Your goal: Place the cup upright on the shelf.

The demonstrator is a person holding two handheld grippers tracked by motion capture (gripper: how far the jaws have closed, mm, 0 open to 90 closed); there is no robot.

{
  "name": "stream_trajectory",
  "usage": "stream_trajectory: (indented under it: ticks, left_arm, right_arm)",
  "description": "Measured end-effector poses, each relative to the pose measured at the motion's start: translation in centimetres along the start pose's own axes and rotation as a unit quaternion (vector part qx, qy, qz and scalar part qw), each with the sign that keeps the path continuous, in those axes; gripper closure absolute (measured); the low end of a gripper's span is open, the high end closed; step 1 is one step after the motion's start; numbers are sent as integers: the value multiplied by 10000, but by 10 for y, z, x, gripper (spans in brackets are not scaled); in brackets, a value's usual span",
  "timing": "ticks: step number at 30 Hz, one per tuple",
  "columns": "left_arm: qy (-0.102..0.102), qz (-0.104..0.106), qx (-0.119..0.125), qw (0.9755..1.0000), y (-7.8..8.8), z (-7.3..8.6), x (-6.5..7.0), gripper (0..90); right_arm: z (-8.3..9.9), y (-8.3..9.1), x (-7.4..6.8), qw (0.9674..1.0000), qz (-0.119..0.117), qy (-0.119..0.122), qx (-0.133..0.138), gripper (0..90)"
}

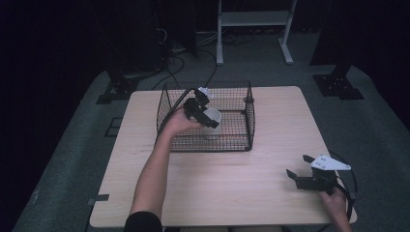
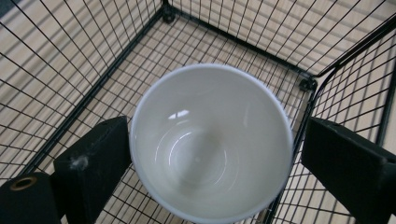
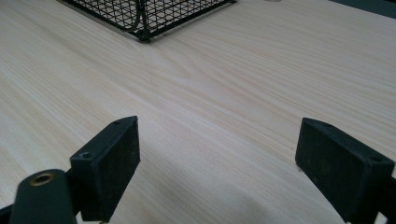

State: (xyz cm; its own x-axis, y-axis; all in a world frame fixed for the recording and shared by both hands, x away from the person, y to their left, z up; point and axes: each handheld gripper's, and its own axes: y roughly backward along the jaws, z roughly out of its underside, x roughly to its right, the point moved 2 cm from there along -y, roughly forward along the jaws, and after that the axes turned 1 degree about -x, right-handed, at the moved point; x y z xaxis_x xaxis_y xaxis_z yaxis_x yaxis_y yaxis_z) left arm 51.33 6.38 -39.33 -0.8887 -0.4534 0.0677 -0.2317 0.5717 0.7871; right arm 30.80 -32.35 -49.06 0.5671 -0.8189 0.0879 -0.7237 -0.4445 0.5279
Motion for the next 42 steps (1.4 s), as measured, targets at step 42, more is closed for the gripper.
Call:
stream_trajectory:
  ticks: [42]
  left_arm:
    - [-411,-374,928,9941,68,24,51,67]
  right_arm:
    - [0,0,0,10000,30,11,-22,131]
